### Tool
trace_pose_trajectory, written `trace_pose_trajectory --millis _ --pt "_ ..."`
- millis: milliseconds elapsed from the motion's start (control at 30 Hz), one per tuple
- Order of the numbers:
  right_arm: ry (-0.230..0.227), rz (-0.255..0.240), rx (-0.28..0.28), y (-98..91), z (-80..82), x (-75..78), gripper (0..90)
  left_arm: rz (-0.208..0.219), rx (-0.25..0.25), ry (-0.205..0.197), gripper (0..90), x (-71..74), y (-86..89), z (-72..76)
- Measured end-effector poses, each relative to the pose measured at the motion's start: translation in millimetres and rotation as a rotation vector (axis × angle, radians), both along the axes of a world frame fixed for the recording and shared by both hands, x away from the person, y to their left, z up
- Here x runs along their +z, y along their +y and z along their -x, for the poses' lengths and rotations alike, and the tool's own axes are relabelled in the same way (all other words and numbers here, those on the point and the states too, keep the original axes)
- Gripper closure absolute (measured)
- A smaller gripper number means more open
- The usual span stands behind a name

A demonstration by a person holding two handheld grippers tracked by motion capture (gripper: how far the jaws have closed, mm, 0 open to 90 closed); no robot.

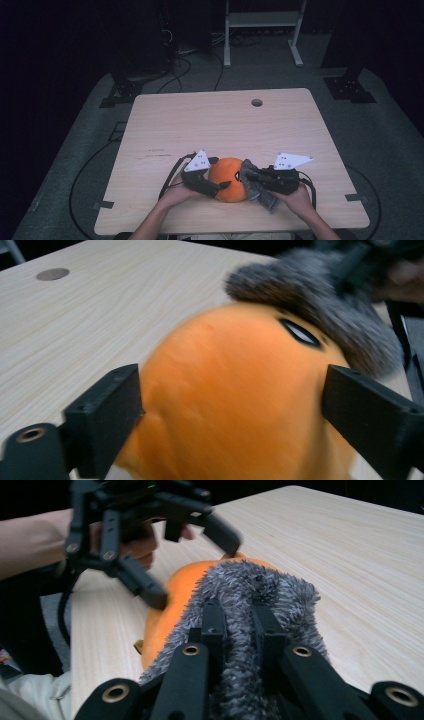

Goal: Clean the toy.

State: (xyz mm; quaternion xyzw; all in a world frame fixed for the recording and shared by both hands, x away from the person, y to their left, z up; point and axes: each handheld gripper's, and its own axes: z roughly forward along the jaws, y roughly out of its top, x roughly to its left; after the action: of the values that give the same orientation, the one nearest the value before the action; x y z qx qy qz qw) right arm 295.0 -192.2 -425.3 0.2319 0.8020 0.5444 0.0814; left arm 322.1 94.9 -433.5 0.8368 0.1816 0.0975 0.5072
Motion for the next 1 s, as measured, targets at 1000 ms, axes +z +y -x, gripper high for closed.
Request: trace_pose_trajectory --millis 1000 --pt "-0.032 0.064 0.005 -5.1 2.0 -3.0 78.7 0.017 0.001 0.119 6.8 -6.0 2.8 -10.5"
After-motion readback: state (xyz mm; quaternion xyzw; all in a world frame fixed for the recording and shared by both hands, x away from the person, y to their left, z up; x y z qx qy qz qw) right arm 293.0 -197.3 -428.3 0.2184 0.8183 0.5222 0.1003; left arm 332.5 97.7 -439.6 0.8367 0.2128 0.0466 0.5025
